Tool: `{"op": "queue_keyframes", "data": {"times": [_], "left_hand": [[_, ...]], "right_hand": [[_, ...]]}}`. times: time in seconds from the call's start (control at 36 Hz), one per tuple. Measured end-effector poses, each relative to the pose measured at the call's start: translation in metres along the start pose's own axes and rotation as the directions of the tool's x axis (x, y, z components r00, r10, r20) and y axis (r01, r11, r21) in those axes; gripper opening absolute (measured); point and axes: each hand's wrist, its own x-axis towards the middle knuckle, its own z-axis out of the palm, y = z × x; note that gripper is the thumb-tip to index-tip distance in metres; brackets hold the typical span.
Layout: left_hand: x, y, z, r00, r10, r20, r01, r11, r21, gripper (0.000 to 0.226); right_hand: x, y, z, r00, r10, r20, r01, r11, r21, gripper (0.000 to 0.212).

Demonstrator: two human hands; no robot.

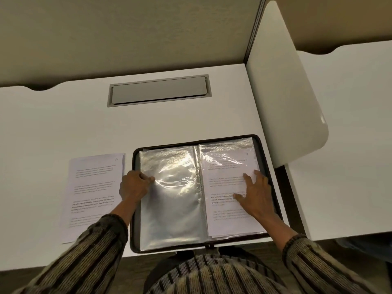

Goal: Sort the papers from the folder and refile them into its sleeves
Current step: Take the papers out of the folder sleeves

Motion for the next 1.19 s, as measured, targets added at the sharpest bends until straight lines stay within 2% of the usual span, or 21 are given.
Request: {"op": "queue_keyframes", "data": {"times": [0.11, 0.28, 0.33, 0.42, 0.47, 0.56, 0.67, 0.75, 0.86, 0.97, 1.11, 1.19], "left_hand": [[-0.002, 0.007, 0.003, 0.999, 0.017, -0.027, -0.013, 0.991, 0.136, 0.033], [-0.006, 0.015, 0.005, 0.996, 0.023, -0.086, -0.001, 0.97, 0.245, 0.065], [-0.009, 0.017, 0.008, 0.99, 0.087, -0.113, -0.051, 0.957, 0.287, 0.072], [-0.019, 0.021, 0.016, 0.955, 0.268, -0.129, -0.197, 0.894, 0.402, 0.075], [-0.027, 0.026, 0.027, 0.914, 0.4, -0.073, -0.349, 0.863, 0.366, 0.075], [-0.053, 0.045, 0.046, 0.845, 0.528, 0.085, -0.532, 0.815, 0.229, 0.082], [-0.087, 0.065, 0.075, 0.668, 0.695, 0.268, -0.74, 0.657, 0.142, 0.098], [-0.102, 0.071, 0.095, 0.563, 0.733, 0.382, -0.822, 0.542, 0.173, 0.109], [-0.112, 0.069, 0.114, 0.492, 0.71, 0.504, -0.869, 0.435, 0.236, 0.115], [-0.114, 0.064, 0.12, 0.492, 0.698, 0.52, -0.87, 0.42, 0.259, 0.118], [-0.111, 0.067, 0.12, 0.498, 0.693, 0.522, -0.864, 0.446, 0.232, 0.112], [-0.114, 0.074, 0.116, 0.527, 0.68, 0.51, -0.844, 0.49, 0.218, 0.101]], "right_hand": [[0.0, -0.005, 0.002, 0.998, 0.045, 0.033, -0.044, 0.999, -0.027, 0.094], [0.0, -0.002, 0.003, 0.997, 0.081, 0.008, -0.081, 0.997, -0.004, 0.098], [0.0, -0.002, 0.004, 0.995, 0.093, -0.021, -0.093, 0.996, 0.008, 0.096], [-0.001, -0.004, 0.006, 0.987, 0.151, -0.057, -0.148, 0.987, 0.06, 0.099], [0.0, -0.003, 0.007, 0.975, 0.2, -0.099, -0.188, 0.975, 0.119, 0.097], [0.003, -0.001, 0.005, 0.96, 0.248, -0.131, -0.222, 0.957, 0.185, 0.088], [0.007, 0.006, 0.002, 0.955, 0.255, -0.148, -0.222, 0.952, 0.209, 0.079], [0.01, 0.011, -0.003, 0.949, 0.274, -0.155, -0.232, 0.942, 0.244, 0.072], [0.013, 0.013, -0.01, 0.932, 0.286, -0.224, -0.211, 0.928, 0.306, 0.056], [0.014, 0.015, -0.016, 0.909, 0.306, -0.284, -0.188, 0.908, 0.375, 0.039], [0.01, 0.019, -0.019, 0.897, 0.261, -0.356, -0.131, 0.927, 0.351, 0.016], [0.007, 0.021, -0.021, 0.896, 0.224, -0.383, -0.106, 0.946, 0.306, 0.008]]}}
